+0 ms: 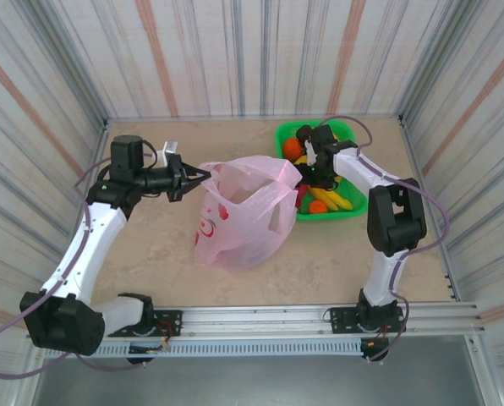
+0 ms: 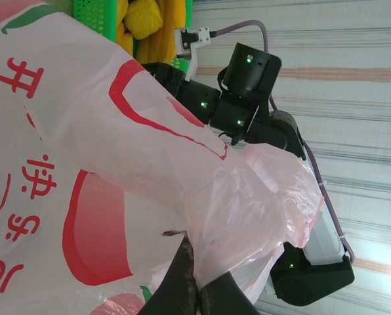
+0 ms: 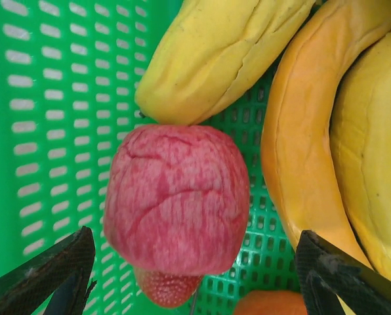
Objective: Place the fake fruits into the plastic bag and tie a complex knot
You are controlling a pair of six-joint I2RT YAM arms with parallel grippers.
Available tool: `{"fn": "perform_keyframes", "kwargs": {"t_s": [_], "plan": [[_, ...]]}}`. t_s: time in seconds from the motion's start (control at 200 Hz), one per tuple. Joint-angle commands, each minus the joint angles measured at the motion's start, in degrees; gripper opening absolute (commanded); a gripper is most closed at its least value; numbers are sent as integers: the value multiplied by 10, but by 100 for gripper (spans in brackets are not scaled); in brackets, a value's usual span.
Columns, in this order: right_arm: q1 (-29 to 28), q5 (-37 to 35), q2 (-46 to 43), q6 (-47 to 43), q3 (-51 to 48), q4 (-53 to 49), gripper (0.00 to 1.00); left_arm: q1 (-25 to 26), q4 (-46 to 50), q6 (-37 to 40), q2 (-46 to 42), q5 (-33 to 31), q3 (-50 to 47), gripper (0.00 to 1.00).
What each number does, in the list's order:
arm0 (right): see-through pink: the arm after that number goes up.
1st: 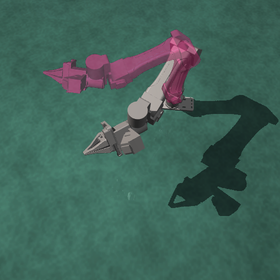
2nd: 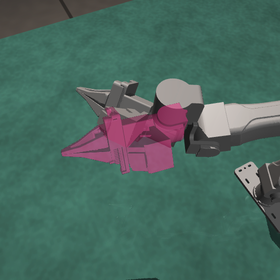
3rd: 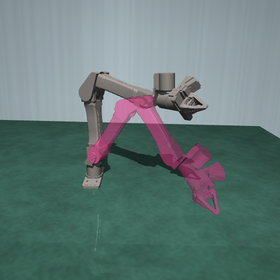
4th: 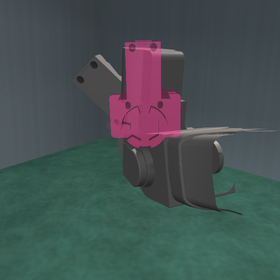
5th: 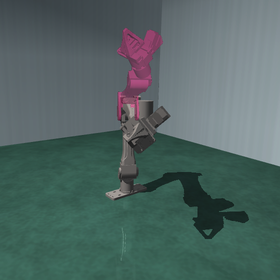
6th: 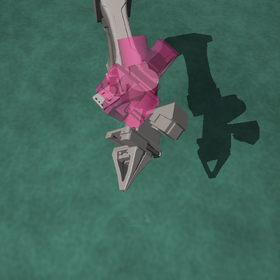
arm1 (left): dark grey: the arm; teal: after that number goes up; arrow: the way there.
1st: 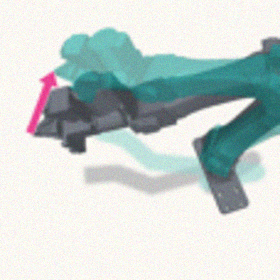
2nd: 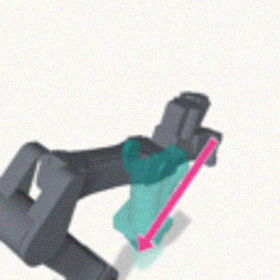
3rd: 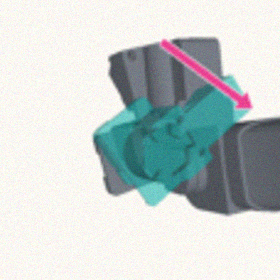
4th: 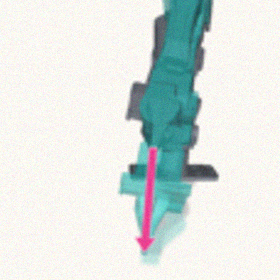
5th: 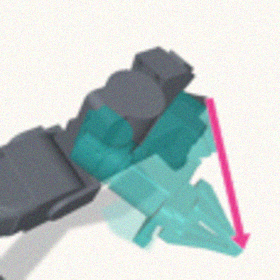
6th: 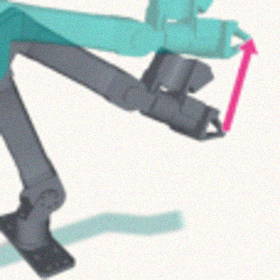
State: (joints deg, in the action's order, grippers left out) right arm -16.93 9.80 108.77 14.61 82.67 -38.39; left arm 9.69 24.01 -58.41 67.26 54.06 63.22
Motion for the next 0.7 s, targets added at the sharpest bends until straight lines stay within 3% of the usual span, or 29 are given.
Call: {"fn": "perform_keyframes", "kwargs": {"t_s": [0.0, 0.476, 0.691], "plan": [[-8, -17, 24, 6, 23, -11, 81, -6, 9, 13, -15, 13, -5, 0], [-25, -21, 90, -4, 57, -33, 74, -9, 10, 14, -18, 14, -6, 0], [-25, -32, 76, -10, 53, -41, 64, -10, 9, 14, -16, 16, -5, 0]]}}
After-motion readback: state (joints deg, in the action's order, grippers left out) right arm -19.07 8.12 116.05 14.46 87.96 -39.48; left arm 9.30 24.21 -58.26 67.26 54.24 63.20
